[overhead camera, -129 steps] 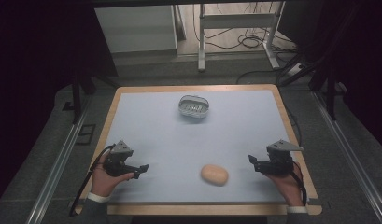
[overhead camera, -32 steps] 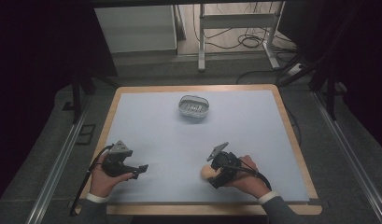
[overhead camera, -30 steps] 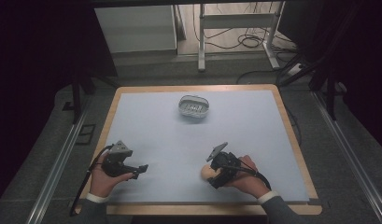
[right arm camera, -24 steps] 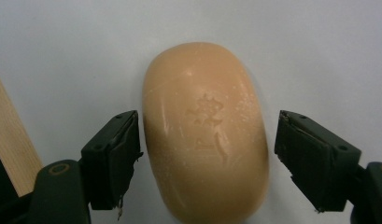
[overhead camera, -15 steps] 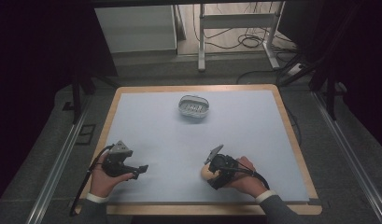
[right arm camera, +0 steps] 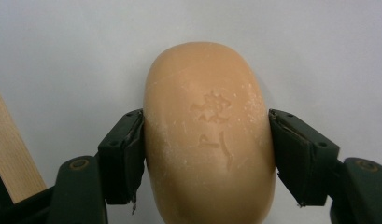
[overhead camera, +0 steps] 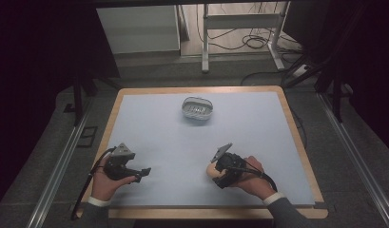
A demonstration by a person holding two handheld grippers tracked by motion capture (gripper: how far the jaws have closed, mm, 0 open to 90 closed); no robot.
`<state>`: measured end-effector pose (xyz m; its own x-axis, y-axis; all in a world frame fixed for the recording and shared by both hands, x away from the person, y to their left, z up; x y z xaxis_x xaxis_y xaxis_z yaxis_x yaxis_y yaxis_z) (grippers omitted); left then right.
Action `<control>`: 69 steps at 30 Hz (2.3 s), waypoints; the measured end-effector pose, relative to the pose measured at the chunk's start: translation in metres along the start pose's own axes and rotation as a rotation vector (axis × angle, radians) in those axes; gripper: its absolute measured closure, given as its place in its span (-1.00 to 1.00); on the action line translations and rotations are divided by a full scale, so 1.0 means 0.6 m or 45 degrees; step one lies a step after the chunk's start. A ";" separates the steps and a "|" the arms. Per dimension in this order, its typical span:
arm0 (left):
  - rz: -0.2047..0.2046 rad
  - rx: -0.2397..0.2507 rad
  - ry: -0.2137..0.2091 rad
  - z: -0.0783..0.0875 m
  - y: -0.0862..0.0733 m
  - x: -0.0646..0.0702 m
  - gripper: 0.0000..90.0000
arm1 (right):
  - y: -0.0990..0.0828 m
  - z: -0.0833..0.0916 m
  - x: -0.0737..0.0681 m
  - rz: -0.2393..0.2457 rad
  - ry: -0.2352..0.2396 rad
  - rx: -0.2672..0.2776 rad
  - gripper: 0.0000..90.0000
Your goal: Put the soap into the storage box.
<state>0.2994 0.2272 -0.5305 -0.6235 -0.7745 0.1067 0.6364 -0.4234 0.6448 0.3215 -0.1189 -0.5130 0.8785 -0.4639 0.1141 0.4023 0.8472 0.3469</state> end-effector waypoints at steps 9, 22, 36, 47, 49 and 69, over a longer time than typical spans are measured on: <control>0.000 -0.001 -0.004 -0.001 0.000 0.000 -0.79 | 0.007 0.017 0.018 -0.013 -0.028 0.036 -0.30; -0.002 0.003 -0.007 0.002 0.001 0.001 -0.79 | 0.030 0.035 0.043 -0.027 -0.068 0.084 -0.30; -0.010 0.001 -0.007 0.000 0.001 0.001 -0.79 | 0.061 0.045 0.068 -0.025 -0.080 0.110 -0.30; -0.002 0.005 -0.012 0.001 0.001 0.001 -0.79 | 0.082 0.054 0.087 -0.025 -0.092 0.145 -0.30; -0.003 0.005 -0.012 0.001 0.001 0.001 -0.79 | 0.084 0.055 0.089 -0.025 -0.092 0.145 -0.30; -0.012 0.001 -0.021 -0.002 0.003 0.006 -0.79 | 0.122 0.055 0.125 -0.018 -0.064 0.142 -0.30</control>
<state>0.2990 0.2233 -0.5302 -0.6370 -0.7625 0.1134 0.6301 -0.4302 0.6464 0.4084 -0.1004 -0.4485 0.8576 -0.4907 0.1539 0.3812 0.8075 0.4501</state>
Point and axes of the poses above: each handheld gripper's, and its own axes: z roughly backward along the jaws, y roughly out of its top, x roughly to its right, the point moved 3 cm from there along -z, roughly forward along the jaws, and after that the axes turned 4 degrees about -x, right-handed, at the moved point
